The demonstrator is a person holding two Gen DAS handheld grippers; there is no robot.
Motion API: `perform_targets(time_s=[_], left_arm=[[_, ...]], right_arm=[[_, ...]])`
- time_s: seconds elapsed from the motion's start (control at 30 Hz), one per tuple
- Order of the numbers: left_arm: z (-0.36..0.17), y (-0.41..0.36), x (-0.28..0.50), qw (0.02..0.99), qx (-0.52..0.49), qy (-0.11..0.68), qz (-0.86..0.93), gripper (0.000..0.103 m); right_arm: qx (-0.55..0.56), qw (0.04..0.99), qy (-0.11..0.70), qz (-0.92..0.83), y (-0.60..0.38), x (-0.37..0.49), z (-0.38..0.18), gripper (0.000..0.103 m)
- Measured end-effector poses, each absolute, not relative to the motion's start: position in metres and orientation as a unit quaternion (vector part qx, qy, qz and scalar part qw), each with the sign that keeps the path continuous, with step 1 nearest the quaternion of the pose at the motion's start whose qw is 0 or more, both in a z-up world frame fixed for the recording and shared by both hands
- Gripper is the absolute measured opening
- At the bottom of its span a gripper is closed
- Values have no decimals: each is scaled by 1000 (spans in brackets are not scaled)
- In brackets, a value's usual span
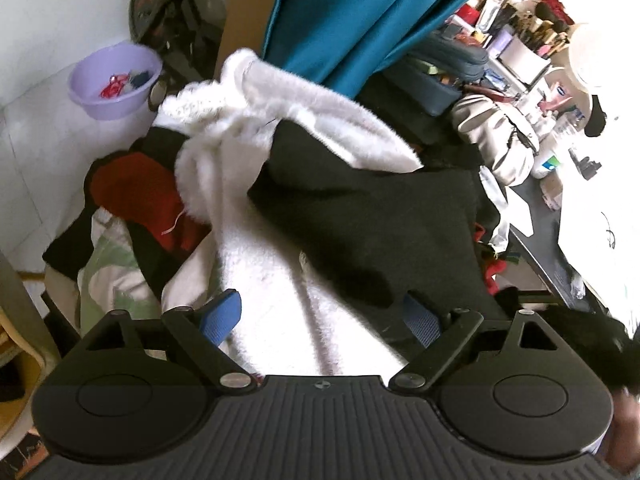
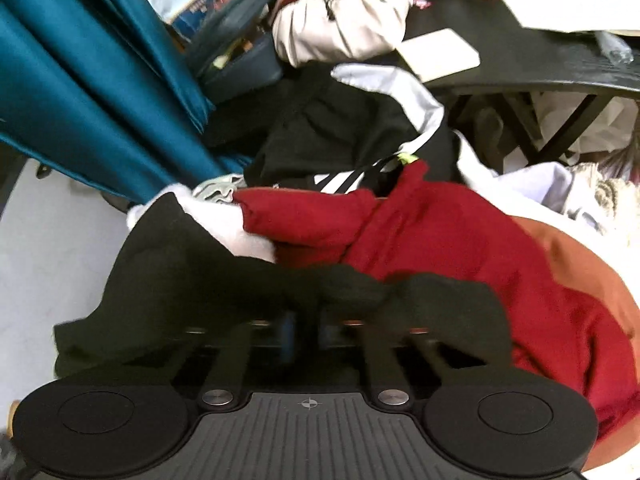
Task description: Fold clothes
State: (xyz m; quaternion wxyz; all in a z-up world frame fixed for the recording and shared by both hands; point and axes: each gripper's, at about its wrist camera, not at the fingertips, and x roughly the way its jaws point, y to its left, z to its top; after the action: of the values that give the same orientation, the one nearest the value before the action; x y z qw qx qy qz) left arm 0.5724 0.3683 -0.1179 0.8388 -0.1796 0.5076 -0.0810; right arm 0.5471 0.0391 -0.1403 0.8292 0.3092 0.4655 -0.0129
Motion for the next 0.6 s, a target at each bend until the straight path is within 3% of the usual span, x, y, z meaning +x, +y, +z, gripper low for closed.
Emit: perform_targets(time_s=[0.33, 0.53, 0.57, 0.6], left_arm=[[-115, 334, 578, 835, -152, 517, -110, 90], [-119, 319, 573, 841, -136, 514, -103, 89], [-119, 319, 572, 843, -137, 510, -101, 88], [-119, 319, 571, 846, -138, 506, -100, 73]], right_arm=[[285, 820, 486, 105, 49, 471, -126, 3], [301, 782, 521, 164, 53, 443, -144, 3], [300, 776, 530, 166, 53, 441, -148, 3], [300, 769, 538, 168, 54, 439, -152, 4]])
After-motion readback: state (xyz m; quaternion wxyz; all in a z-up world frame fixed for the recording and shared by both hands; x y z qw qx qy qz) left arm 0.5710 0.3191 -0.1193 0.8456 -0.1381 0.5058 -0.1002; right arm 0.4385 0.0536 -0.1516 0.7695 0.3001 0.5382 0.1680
